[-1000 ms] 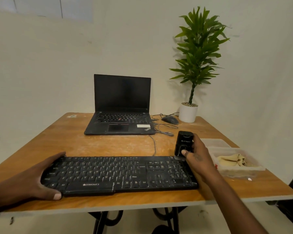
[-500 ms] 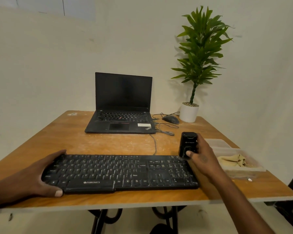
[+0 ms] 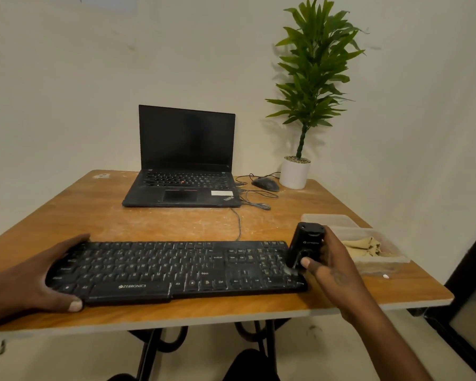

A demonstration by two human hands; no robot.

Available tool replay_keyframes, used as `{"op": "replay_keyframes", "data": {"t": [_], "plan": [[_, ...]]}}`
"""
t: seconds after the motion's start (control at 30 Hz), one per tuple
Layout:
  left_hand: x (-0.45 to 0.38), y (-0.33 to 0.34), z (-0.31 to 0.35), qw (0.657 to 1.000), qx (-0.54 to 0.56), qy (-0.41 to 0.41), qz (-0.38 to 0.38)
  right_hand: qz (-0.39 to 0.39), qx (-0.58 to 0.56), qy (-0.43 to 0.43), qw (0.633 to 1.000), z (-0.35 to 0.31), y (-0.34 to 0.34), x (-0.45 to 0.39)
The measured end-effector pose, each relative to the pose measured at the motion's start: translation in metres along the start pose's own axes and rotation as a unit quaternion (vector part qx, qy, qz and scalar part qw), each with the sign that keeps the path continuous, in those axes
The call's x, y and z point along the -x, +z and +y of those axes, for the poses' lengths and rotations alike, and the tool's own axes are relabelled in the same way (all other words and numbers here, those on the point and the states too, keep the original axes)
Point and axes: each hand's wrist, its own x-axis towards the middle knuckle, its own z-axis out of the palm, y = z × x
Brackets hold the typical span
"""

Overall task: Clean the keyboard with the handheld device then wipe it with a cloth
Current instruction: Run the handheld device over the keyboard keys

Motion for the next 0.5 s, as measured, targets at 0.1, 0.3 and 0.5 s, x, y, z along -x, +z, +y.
{"op": "replay_keyframes", "data": {"t": [0.1, 0.3, 0.5], "plan": [[-0.008, -0.004, -0.014, 1.0, -0.018, 0.004, -0.006, -0.005, 0.048, -0.016, 0.999, -0.005, 0.011, -0.028], [-0.007, -0.004, -0.007, 1.0, -0.025, 0.009, 0.002, -0.001, 0.083, -0.038, 0.996, -0.005, 0.024, -0.061], [0.006, 0.006, 0.009, 0.999, 0.009, 0.039, 0.01, -0.016, 0.026, -0.001, 1.0, -0.011, 0.014, -0.013]]}}
